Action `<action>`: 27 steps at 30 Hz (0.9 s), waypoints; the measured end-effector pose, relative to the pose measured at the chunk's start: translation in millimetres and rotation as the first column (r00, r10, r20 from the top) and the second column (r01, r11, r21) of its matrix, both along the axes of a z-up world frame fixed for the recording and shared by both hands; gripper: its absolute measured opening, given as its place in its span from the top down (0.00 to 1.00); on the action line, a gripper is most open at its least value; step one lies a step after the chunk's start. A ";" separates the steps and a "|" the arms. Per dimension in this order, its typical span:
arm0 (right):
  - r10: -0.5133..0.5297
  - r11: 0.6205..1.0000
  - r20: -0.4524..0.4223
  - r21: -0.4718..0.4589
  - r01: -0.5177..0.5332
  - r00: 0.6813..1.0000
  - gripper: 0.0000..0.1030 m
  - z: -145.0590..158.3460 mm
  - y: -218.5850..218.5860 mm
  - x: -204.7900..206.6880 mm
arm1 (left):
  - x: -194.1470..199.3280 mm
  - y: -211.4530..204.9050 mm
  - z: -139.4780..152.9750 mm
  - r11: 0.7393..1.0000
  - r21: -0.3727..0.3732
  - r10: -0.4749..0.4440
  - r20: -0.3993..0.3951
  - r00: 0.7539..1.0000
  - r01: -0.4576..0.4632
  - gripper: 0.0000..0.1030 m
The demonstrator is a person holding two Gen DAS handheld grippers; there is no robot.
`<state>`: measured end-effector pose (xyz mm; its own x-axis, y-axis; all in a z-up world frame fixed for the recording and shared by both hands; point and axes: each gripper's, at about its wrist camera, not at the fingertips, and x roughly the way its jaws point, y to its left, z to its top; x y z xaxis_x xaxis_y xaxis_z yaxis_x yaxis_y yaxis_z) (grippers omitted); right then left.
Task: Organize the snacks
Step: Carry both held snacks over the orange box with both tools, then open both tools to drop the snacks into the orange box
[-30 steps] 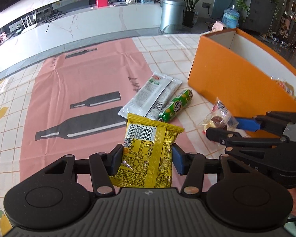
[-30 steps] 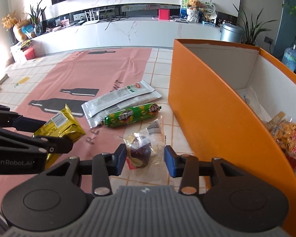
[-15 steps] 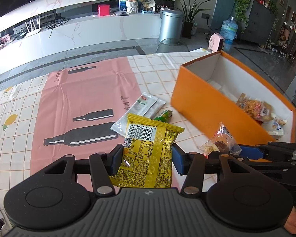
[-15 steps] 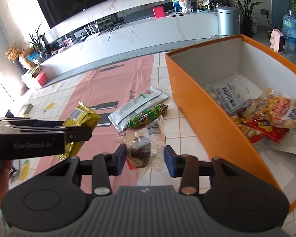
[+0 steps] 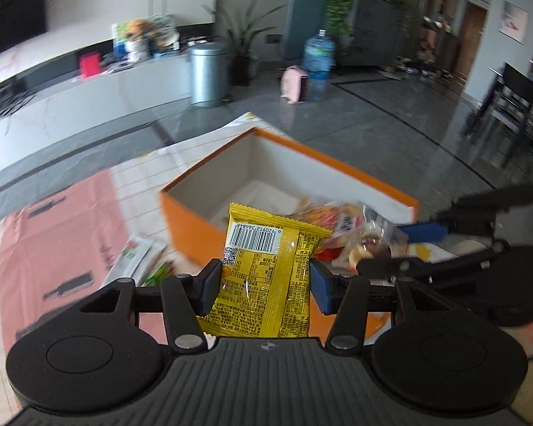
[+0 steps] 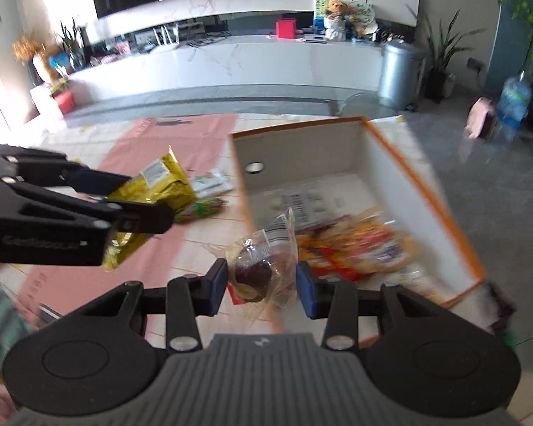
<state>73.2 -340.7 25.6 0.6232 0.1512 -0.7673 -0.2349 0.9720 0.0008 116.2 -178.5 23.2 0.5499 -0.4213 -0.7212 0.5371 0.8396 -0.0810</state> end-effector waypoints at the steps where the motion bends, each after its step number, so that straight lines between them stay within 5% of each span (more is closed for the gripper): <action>1: -0.003 1.000 -0.006 -0.027 0.003 1.000 0.61 3.8 -9.2 4.0 | 3.0 -8.9 2.3 1.000 0.001 -0.021 0.000 1.000 0.021 0.42; 9: 0.057 0.992 -0.119 -0.105 -0.070 0.991 0.61 3.1 -56.1 37.2 | 34.9 -70.8 -13.6 0.985 0.029 -0.170 -0.055 0.984 0.172 0.42; 27: 0.183 0.964 -0.347 -0.121 -0.237 0.920 0.61 -61.7 -50.6 89.0 | 81.0 -115.1 -73.0 0.918 0.196 -0.305 -0.214 0.928 0.346 0.42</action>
